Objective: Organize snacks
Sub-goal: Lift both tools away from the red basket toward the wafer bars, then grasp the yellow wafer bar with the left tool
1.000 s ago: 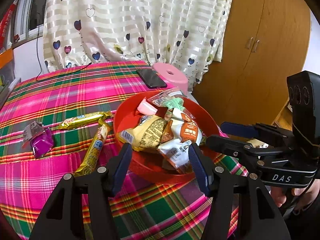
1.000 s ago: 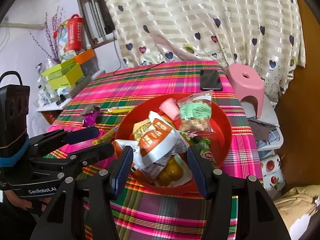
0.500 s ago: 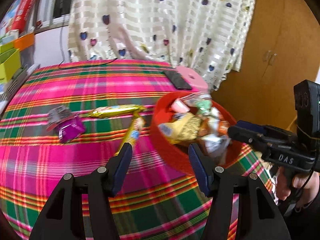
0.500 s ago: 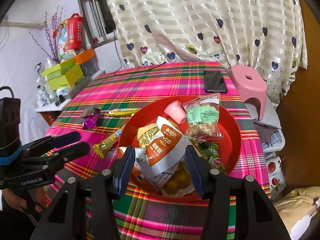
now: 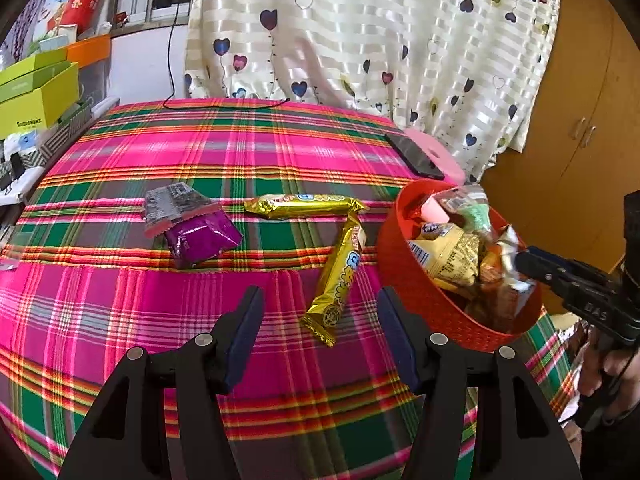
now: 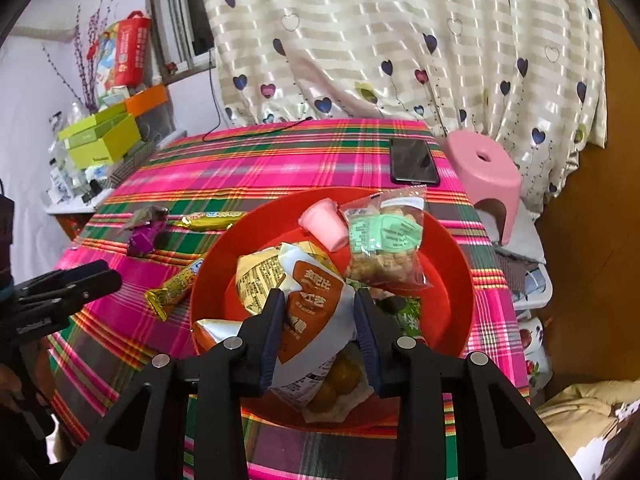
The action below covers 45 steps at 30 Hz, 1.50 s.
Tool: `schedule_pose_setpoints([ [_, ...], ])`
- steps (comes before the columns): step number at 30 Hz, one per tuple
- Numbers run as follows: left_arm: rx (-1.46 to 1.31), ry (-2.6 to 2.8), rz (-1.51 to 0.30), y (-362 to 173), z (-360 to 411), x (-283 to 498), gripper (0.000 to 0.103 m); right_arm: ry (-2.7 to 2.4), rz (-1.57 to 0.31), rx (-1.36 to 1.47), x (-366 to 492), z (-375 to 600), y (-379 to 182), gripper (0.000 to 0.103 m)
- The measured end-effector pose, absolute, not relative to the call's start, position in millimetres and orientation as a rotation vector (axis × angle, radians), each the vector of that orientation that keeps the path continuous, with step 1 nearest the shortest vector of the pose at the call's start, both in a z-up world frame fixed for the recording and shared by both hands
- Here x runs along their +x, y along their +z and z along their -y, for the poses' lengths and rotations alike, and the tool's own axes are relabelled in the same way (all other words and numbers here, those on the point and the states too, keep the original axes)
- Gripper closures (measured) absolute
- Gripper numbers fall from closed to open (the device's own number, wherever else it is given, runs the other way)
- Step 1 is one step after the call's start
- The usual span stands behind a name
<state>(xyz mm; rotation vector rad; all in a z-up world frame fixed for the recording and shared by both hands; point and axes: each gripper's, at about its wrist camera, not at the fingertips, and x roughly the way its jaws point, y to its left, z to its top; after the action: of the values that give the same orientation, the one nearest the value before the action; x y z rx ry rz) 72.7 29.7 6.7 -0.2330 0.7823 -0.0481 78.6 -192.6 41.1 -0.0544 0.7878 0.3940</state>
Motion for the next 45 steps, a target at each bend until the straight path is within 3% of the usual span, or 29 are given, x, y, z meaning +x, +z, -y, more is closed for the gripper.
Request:
schedule_pose_setpoints([
  [7,-0.213,-0.063,-0.817,-6,-22,90,0.044,0.403,-0.801,-0.065,75,196,42,0.059],
  [24,0.002,-0.081,-0.895,-45,18,138,0.044,0.396,-0.743,-0.036,85,196,58,0.059],
  [25,0.018,-0.085,-0.897,-46,21,137,0.045,0.396,-0.744,-0.037,86,195,58,0.059],
  [27,0.021,-0.083,-0.894,-45,22,135,0.074,0.398,-0.745,-0.037,86,194,58,0.059],
  [28,0.016,-0.072,-0.892,-44,19,134,0.078,0.4,-0.743,-0.037,87,192,59,0.059],
  [45,-0.192,-0.015,-0.797,-19,-32,88,0.08,0.482,-0.727,-0.109,66,151,72,0.059],
])
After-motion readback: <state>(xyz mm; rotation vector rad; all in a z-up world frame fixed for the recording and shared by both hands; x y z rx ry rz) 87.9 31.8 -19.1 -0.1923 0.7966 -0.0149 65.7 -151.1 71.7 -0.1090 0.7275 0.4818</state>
